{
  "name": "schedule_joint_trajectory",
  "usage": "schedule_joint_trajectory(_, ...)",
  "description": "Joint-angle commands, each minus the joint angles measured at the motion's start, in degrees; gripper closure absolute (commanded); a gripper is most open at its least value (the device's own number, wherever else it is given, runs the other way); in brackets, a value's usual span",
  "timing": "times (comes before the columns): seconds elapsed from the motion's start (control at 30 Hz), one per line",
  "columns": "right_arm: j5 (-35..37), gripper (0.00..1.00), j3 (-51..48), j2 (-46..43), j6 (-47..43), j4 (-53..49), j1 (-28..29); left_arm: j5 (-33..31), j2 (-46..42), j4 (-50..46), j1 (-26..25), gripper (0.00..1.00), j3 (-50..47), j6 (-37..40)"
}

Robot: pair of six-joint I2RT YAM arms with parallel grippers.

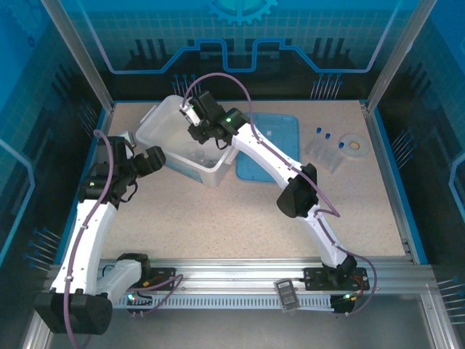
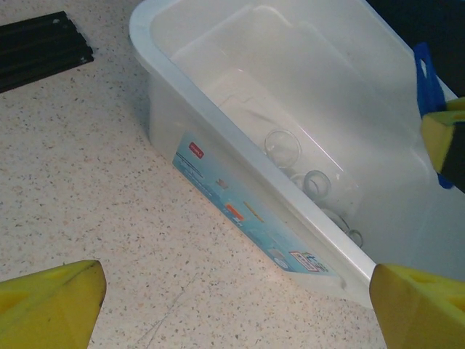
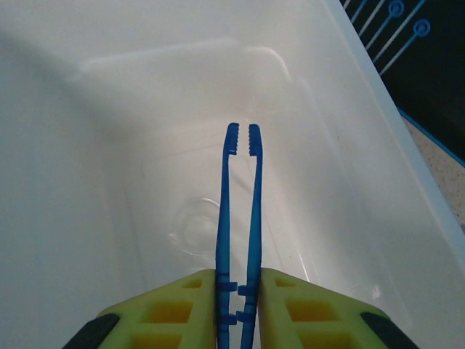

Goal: Organize the chemistry lab equipment

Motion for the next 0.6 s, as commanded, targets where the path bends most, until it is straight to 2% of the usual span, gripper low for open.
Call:
schedule_joint_trajectory(0.0,-3.17,0.78,1.96,1.97,-3.23,1.15,-1.22,2.59,0.15,1.00,0.44,0.05,-0.95,1.09)
schedule_joint_trajectory(0.4,-0.24,0.77,4.58,9.12,-9.95,2.92,-3.98,4.65,1.12,1.37,0.37,0.05,-1.22,1.11)
schedule_joint_trajectory(0.57,-1.31,0.77,4.24,10.24,-10.66,2.41,-5.17,4.88,1.21,1.36,0.37,0.05,-1.22,1.06)
